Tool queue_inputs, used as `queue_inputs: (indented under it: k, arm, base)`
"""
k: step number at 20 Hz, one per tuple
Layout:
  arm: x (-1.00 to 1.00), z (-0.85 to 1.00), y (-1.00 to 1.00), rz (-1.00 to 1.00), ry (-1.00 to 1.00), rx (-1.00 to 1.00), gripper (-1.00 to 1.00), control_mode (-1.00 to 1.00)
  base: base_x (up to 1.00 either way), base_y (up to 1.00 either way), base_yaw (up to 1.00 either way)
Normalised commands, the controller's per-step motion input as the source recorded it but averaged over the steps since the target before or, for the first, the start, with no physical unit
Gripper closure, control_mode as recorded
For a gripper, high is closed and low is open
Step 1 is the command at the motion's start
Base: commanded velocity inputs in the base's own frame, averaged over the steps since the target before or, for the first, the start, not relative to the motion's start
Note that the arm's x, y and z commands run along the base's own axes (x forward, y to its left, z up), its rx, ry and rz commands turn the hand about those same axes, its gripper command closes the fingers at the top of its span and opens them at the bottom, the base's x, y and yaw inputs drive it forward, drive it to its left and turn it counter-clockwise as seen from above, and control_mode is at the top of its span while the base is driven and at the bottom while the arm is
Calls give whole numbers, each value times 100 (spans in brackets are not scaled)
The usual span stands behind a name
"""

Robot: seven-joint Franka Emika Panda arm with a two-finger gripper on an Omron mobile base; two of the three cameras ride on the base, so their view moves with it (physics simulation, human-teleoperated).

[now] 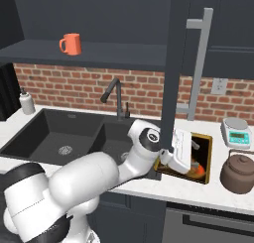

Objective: Pick the kettle from the counter and place it on the tray. Then pick the mug from the cabinet and place it on the tray. Then close the cabinet doors.

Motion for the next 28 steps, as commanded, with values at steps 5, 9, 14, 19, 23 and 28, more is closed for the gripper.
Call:
queue_inputs:
  k: [5,9,14,19,23,28]
  arm:
    - [1,-14,-36,-8,-4,-7,-100,-100]
    - [2,-11,-37,-5,0,-6,-100,-100]
    - [9,-1,-28,-3,0,-3,-100,-100]
    - [11,0,-21,-1,0,-2,-100,-100]
    - [11,-2,-26,0,3,-1,-100,-100]
    - [18,-8,-14,0,4,-2,-100,-100]
  base:
    - [0,0,0]
    - [0,0,0]
    - [0,0,0]
    - [0,0,0]
    - [0,0,0]
    - [0,0,0]
